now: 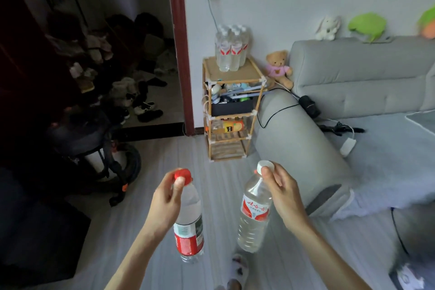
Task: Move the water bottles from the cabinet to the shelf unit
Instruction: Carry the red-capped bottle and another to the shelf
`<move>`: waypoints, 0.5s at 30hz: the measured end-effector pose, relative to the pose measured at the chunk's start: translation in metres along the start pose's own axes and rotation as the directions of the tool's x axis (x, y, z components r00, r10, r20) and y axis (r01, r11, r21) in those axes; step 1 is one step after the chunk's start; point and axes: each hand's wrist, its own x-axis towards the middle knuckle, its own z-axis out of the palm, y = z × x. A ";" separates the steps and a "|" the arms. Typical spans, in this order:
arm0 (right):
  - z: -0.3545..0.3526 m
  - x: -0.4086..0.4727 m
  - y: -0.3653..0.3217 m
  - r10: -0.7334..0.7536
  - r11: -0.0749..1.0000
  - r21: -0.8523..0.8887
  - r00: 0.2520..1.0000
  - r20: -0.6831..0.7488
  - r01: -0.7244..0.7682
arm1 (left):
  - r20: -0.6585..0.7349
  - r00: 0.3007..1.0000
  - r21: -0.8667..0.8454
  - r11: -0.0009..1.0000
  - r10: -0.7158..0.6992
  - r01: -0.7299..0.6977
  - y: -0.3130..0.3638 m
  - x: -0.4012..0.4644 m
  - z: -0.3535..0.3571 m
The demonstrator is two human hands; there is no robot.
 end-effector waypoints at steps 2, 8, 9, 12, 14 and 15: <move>0.000 0.047 0.006 0.011 1.000 0.007 1.000 0.001 -0.011 | -0.011 1.000 0.015 1.000 0.005 -0.005 -0.004 0.041 0.014; -0.006 0.199 0.002 -0.013 1.000 0.023 1.000 -0.006 0.014 | -0.022 0.999 0.073 0.996 0.050 -0.048 0.008 0.185 0.052; -0.006 0.223 -0.002 -0.026 0.999 0.025 1.000 -0.006 0.026 | -0.024 0.998 0.070 0.996 0.064 -0.063 0.013 0.207 0.057; -0.005 0.290 -0.013 -0.049 0.998 0.033 0.999 -0.008 0.050 | -0.069 0.994 0.026 0.997 0.080 -0.078 0.022 0.271 0.072; -0.002 0.327 -0.017 -0.050 0.998 0.046 0.999 -0.021 0.051 | -0.101 0.993 -0.020 0.998 0.061 -0.063 0.023 0.307 0.082; -0.001 0.346 -0.017 -0.048 0.997 0.051 0.998 -0.028 0.049 | -0.112 0.992 -0.042 0.998 0.051 -0.056 0.023 0.326 0.088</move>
